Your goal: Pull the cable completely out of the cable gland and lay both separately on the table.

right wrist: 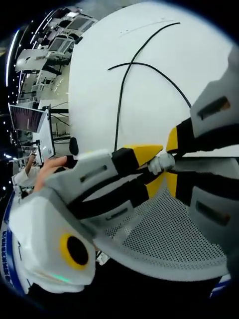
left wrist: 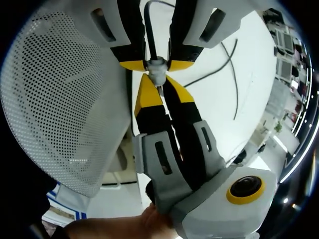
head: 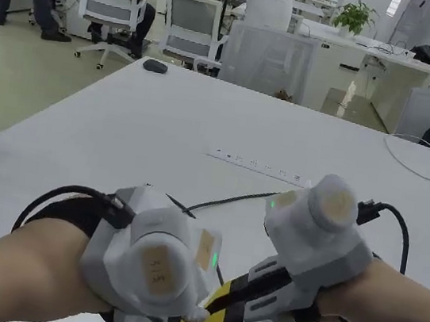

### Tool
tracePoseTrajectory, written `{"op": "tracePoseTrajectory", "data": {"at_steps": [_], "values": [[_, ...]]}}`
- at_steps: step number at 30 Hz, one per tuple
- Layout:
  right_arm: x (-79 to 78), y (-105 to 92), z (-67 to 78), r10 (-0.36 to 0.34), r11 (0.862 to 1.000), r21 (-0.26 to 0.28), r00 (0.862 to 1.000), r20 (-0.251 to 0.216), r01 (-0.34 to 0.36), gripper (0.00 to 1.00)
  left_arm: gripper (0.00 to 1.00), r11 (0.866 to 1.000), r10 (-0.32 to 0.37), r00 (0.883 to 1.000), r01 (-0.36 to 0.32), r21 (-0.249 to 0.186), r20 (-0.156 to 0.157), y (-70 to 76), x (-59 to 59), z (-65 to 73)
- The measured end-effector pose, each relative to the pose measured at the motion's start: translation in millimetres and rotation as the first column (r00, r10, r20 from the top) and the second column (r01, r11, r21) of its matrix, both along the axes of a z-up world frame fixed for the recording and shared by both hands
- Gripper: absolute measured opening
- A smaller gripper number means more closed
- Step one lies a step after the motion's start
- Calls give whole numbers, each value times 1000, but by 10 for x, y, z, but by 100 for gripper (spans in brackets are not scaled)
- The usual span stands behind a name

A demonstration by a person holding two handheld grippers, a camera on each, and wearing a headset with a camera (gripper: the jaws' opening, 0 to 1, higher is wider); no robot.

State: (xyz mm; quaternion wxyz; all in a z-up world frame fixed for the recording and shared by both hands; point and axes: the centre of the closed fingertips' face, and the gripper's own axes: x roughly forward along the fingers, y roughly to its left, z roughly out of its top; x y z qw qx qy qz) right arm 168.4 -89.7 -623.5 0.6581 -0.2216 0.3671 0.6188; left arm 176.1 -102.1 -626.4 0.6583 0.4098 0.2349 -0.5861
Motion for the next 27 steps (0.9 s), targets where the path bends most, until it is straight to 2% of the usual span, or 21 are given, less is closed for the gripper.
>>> {"op": "tracePoseTrajectory", "data": {"at_steps": [2,4,5,7,9,11,12,13,14,16,17,18,19,20,21,22,23,24,25,26,27], "values": [[42,-2,0,11,1000,-20,997,78,-9,12,17,999,30,999,-31,-14,-29,4,29,-2],[41,-4,-1,20,999,-47,991,129,-14,12,16,998,61,994,-63,-27,-87,8,21,-13],[78,-5,-2,37,998,-66,980,196,-25,11,16,996,75,992,-80,-42,-106,-1,51,-8],[96,-19,-11,55,995,-100,963,265,-29,11,16,992,105,980,-116,-50,-171,-3,59,-25],[122,-21,-6,86,991,-123,934,346,-46,10,16,991,114,971,-127,-50,-209,-3,74,-32],[149,-35,0,114,987,-153,896,430,-53,10,16,986,137,953,-158,-57,-271,-14,83,-38],[156,-43,-2,130,984,-169,878,460,-57,10,16,979,163,933,-193,-62,-321,-23,74,-37],[165,-49,1,161,978,-194,846,508,-70,10,16,968,194,896,-240,-68,-400,-40,68,-36],[182,-54,10,175,975,-210,820,545,-68,10,16,964,198,884,-253,-79,-424,-45,95,-33],[200,-63,29,183,974,-220,782,596,-60,10,16,956,199,856,-277,-99,-478,-55,114,-21],[229,-74,59,214,968,-242,736,642,-71,10,16,941,223,825,-321,-106,-519,-72,130,2],[240,-81,63,239,962,-259,710,662,-82,11,16,935,230,813,-337,-111,-535,-80,138,13],[236,-86,55,256,959,-267,702,664,-96,12,16,934,230,811,-340,-114,-538,-83,148,16],[215,-100,41,250,960,-259,734,631,-104,12,16,944,213,833,-310,-112,-510,-85,116,5],[175,-121,17,230,964,-246,781,581,-101,13,16,957,184,867,-266,-117,-464,-95,110,-1],[144,-117,30,183,976,-199,837,516,-91,13,16,965,176,890,-240,-106,-421,-98,77,-17],[127,-103,50,161,982,-165,862,481,-91,15,16,972,167,907,-218,-91,-387,-85,69,-38],[104,-89,78,140,988,-127,891,432,-94,17,16,983,134,935,-167,-74,-327,-72,51,-58],[109,-87,87,135,989,-118,895,425,-93,19,16,986,123,943,-152,-69,-308,-71,47,-61],[117,-91,94,128,990,-107,909,397,-93,20,16,993,87,963,-105,-57,-254,-69,28,-65],[119,-102,85,123,990,-105,923,364,-91,21,16,996,73,972,-84,-40,-225,-64,11,-67]]}}
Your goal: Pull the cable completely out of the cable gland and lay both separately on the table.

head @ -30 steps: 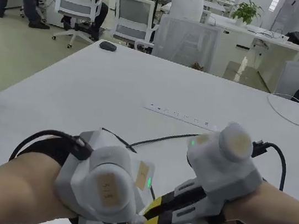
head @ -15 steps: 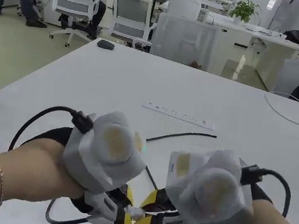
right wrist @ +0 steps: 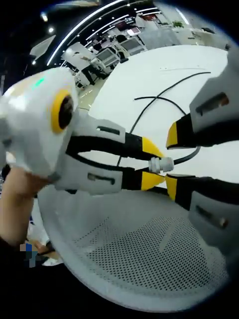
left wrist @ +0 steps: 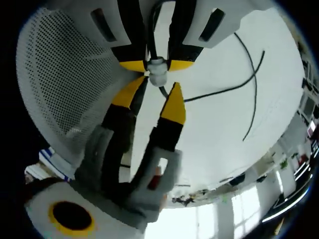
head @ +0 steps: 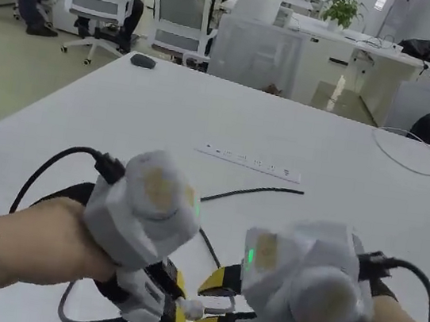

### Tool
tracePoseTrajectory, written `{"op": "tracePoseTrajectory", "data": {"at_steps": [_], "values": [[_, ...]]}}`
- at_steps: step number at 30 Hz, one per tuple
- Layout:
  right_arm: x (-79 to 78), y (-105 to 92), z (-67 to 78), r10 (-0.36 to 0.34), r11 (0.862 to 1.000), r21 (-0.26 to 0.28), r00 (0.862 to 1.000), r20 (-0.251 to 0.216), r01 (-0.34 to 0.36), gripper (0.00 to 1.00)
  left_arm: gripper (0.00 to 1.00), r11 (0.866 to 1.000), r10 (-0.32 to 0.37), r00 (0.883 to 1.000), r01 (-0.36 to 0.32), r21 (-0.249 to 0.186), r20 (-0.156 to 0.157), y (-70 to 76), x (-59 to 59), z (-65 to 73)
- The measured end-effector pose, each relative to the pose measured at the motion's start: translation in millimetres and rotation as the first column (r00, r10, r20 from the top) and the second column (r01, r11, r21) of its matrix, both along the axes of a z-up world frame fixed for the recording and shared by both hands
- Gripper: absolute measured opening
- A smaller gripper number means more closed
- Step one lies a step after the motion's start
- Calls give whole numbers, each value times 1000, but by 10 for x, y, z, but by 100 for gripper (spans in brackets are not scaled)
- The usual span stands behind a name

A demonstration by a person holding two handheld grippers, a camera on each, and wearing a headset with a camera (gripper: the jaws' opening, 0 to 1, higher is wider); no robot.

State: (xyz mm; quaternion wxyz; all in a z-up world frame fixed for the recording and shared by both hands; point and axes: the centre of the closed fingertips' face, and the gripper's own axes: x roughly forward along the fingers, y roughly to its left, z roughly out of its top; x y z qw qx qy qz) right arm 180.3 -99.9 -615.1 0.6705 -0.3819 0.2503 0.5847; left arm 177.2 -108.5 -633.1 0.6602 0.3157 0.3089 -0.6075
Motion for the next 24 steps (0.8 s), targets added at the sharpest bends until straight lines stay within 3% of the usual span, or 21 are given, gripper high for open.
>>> {"op": "tracePoseTrajectory", "data": {"at_steps": [2,3,4,5,7,8,9,10,12,13,15,16,17,18,19,21,24], "values": [[-39,-2,-28,21,1000,-10,999,-51,-21,19,16,999,-40,997,39,8,59,-16,-14,32],[-44,13,-27,22,1000,-4,998,-66,-22,18,16,999,-44,997,43,9,66,-18,-15,38],[-48,44,-27,17,1000,9,996,-89,-16,18,16,998,-63,993,62,5,101,-39,-8,68],[-84,50,-44,20,1000,5,993,-119,-19,18,16,998,-61,992,61,2,110,-42,-7,86],[-28,41,-42,36,999,-14,997,-70,-37,14,16,998,-70,993,69,11,100,-31,-34,74],[-71,51,-58,26,999,-20,996,-80,-28,14,16,998,-62,993,61,9,101,-26,-16,75],[-42,48,-53,43,998,-34,999,-30,-44,13,16,999,-44,994,43,6,97,-16,6,80],[-11,64,-23,93,994,-55,994,61,-90,13,16,1000,-12,997,12,-5,79,-1,36,91],[-25,93,19,179,982,-94,967,179,-164,12,16,998,50,999,-49,-29,12,13,47,92],[-42,75,10,206,975,-125,954,218,-182,12,16,995,73,996,-76,-63,-48,-7,35,109],[-83,72,15,190,980,-102,957,220,-171,12,16,987,118,980,-134,-90,-159,7,2,112],[-89,67,20,191,980,-91,957,219,-175,12,16,980,148,964,-173,-97,-220,6,-18,117],[-70,65,29,122,992,-40,977,175,-117,13,16,977,157,963,-183,-105,-221,17,-3,114],[-64,52,24,80,997,-16,987,140,-79,13,16,980,149,967,-173,-102,-204,26,2,112],[-42,-13,-2,28,1000,-12,996,88,-27,16,16,985,131,981,-146,-96,-145,39,20,119],[23,-72,-40,-23,1000,0,997,77,23,27,16,990,116,988,-124,-74,-100,54,-2,123],[49,-83,-85,-20,1000,-11,996,86,21,22,16,991,93,993,-99,-85,-70,4,-46,155]]}}
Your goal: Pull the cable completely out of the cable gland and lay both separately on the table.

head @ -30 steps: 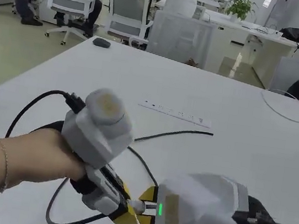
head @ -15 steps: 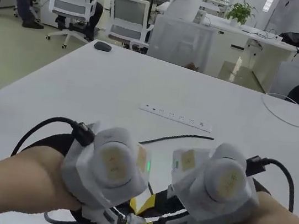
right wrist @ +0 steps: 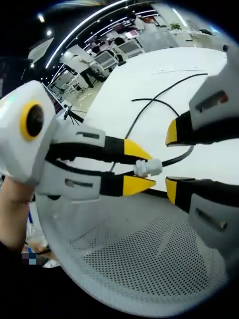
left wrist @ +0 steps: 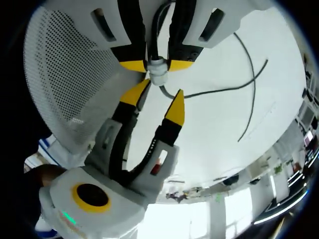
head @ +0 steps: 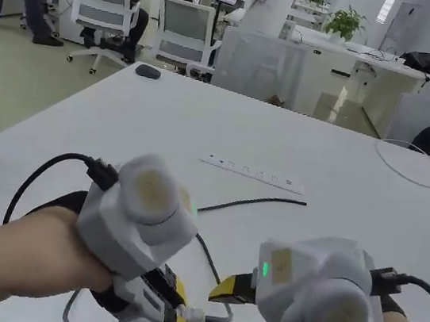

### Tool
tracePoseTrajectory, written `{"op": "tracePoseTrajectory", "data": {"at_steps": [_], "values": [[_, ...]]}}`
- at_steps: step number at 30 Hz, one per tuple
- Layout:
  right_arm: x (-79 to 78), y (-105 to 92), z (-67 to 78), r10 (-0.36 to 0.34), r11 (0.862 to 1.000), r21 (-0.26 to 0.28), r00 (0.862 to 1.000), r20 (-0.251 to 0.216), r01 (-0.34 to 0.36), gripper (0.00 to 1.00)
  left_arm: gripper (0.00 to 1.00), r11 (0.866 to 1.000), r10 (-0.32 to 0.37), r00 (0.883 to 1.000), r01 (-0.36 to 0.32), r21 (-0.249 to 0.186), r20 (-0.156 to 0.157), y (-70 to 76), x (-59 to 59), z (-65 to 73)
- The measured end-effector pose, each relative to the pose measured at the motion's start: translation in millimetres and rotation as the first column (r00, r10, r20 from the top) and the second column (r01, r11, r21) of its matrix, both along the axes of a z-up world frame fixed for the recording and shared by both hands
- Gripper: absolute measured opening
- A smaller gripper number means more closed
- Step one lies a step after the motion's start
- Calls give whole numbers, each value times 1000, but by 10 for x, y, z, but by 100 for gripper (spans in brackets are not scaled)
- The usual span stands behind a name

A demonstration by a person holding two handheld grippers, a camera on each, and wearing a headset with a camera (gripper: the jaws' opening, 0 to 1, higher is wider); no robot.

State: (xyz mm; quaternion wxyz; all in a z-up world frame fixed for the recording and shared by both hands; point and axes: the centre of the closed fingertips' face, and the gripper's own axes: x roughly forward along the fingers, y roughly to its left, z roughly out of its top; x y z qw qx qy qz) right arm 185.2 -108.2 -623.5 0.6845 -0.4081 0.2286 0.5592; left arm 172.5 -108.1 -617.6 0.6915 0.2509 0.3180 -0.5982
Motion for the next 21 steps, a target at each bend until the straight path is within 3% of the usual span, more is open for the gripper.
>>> {"op": "tracePoseTrajectory", "data": {"at_steps": [3,6,11,15,21], "values": [[-26,1,-34,-6,1000,-5,1000,-15,6,6,16,1000,-4,1000,3,9,25,-25,-10,19],[16,-118,-95,-32,999,-42,999,9,32,5,16,999,-2,1000,1,40,31,33,6,-19],[121,-390,-125,-134,991,-12,991,8,134,5,16,997,13,999,-17,80,49,170,56,-64],[204,-673,-212,-208,977,-35,978,10,208,4,16,989,16,997,-28,143,81,320,121,-142],[252,-1001,-378,-279,958,-69,960,4,279,5,16,985,21,997,-34,167,79,396,129,-183]]}}
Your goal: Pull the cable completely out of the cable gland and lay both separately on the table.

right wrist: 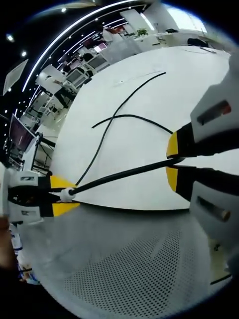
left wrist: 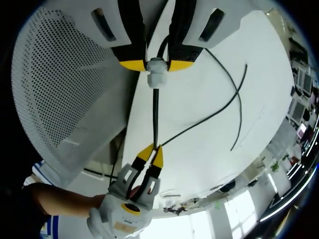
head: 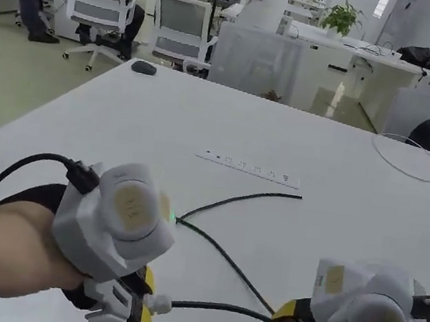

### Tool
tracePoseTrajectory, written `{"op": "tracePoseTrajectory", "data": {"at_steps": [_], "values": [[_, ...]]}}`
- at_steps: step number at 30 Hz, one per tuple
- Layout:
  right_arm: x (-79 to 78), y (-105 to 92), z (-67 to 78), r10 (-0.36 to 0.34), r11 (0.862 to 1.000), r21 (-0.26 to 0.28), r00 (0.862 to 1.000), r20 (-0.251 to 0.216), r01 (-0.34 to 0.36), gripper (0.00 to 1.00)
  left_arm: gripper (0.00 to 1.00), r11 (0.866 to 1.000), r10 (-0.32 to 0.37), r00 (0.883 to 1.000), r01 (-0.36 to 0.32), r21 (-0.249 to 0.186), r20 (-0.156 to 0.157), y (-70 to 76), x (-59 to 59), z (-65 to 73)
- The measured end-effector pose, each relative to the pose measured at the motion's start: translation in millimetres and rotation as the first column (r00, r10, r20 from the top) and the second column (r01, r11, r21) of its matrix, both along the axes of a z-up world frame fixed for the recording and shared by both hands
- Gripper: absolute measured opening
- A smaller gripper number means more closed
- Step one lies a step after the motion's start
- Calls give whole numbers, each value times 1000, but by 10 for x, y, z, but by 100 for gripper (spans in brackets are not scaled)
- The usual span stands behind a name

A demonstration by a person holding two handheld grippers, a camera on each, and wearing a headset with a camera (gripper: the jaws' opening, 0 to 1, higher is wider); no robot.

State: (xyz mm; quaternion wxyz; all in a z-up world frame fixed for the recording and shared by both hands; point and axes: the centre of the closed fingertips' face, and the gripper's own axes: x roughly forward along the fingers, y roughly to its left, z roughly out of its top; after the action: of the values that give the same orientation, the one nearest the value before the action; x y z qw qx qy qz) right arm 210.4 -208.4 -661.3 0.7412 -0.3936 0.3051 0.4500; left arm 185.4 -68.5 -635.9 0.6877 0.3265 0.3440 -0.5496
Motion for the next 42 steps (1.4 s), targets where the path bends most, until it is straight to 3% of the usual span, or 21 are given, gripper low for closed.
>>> {"op": "tracePoseTrajectory", "data": {"at_steps": [6,9,12,14,17,20,22,24,26,28,29,34,42], "values": [[38,-217,-145,-58,998,-34,998,4,59,5,16,1000,3,1000,-3,21,9,50,20,-23],[-33,-167,-157,-61,998,-35,997,-37,59,6,16,1000,6,1000,-6,5,11,8,13,4],[-117,79,-10,-46,999,25,996,-77,48,24,16,1000,0,1000,0,-10,16,-59,-2,32],[-181,397,201,26,996,86,998,-59,-21,26,16,1000,-8,1000,8,-11,22,-108,-15,44],[-265,855,465,84,979,189,995,-52,-72,24,16,1000,-31,997,30,4,65,-167,-3,80],[-327,1059,491,142,976,171,989,-43,-133,19,16,999,-47,996,46,7,80,-210,-8,107],[-302,1094,476,136,979,154,990,-27,-131,14,16,999,-52,995,52,4,84,-222,-4,118],[-263,1038,450,125,986,111,992,-15,-123,5,16,998,-62,995,61,15,82,-224,-13,94],[-300,1026,445,130,984,125,991,-37,-125,4,16,998,-68,994,67,8,87,-237,-13,93],[-307,977,440,121,985,127,992,-33,-115,4,16,998,-61,995,61,6,75,-233,-12,89],[-303,936,430,115,987,117,993,-28,-111,4,16,998,-65,994,64,18,86,-214,9,79],[-291,639,371,39,992,121,998,-51,-33,3,16,998,-51,995,48,36,86,-135,78,36],[-266,63,138,-83,996,10,995,-61,84,3,16,997,-42,995,36,69,86,-38,127,13]]}}
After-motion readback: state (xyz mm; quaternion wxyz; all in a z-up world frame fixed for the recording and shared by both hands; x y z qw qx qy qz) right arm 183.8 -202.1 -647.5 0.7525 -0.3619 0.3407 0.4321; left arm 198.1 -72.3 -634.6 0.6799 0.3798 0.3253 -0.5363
